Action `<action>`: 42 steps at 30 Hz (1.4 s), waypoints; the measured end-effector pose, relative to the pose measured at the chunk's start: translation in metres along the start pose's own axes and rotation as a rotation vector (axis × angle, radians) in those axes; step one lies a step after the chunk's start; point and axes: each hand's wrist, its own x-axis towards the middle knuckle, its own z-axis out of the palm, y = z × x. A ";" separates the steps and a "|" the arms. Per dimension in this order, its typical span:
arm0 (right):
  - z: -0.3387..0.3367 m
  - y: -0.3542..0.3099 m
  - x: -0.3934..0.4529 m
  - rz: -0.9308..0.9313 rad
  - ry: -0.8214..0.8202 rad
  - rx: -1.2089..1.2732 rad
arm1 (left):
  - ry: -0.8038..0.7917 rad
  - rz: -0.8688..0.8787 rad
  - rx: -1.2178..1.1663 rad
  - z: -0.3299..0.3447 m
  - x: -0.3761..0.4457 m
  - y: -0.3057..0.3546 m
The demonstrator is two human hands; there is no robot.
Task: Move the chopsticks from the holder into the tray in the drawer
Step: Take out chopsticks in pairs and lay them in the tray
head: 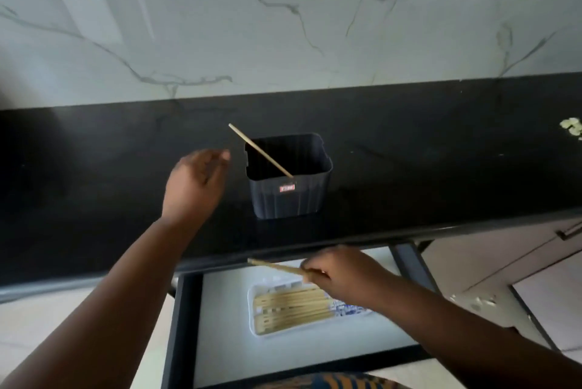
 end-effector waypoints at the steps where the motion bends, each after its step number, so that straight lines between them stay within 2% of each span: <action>1: 0.019 0.008 -0.002 0.016 -0.066 -0.085 | -0.046 0.038 0.067 0.008 -0.008 -0.012; 3: 0.050 0.020 -0.003 0.024 -0.157 -0.197 | -0.185 0.023 0.227 0.027 -0.024 -0.034; 6: 0.083 0.030 0.001 0.020 -0.238 -0.182 | -0.440 -0.169 0.492 0.053 -0.049 -0.058; 8: 0.096 0.037 0.006 0.023 -0.252 -0.208 | -0.516 -0.188 0.597 0.063 -0.062 -0.069; 16: 0.114 0.047 0.032 0.117 -0.423 -0.366 | -0.499 -0.136 0.610 0.063 -0.064 -0.073; 20: 0.118 0.054 0.037 0.097 -0.506 -0.409 | -0.492 -0.141 0.603 0.062 -0.063 -0.072; 25: 0.110 0.060 0.037 0.096 -0.308 -0.396 | -0.487 -0.139 0.592 0.060 -0.062 -0.070; 27: 0.098 0.053 0.037 0.170 -0.303 -0.324 | -0.495 -0.140 0.588 0.060 -0.063 -0.069; 30: 0.060 0.031 0.034 0.271 -0.423 -0.144 | -0.504 -0.141 0.590 0.059 -0.062 -0.067; 34: -0.021 -0.016 0.028 0.243 -0.479 0.138 | -0.535 -0.139 0.594 0.058 -0.064 -0.065; 37: -0.082 -0.049 0.036 0.159 -0.351 0.427 | -0.536 -0.139 0.623 0.058 -0.065 -0.064; 39: -0.113 -0.061 0.052 0.100 -0.112 0.519 | -0.530 -0.136 0.631 0.058 -0.064 -0.063; 42: -0.134 -0.060 0.093 0.146 0.247 0.430 | -0.524 -0.133 0.621 0.059 -0.065 -0.065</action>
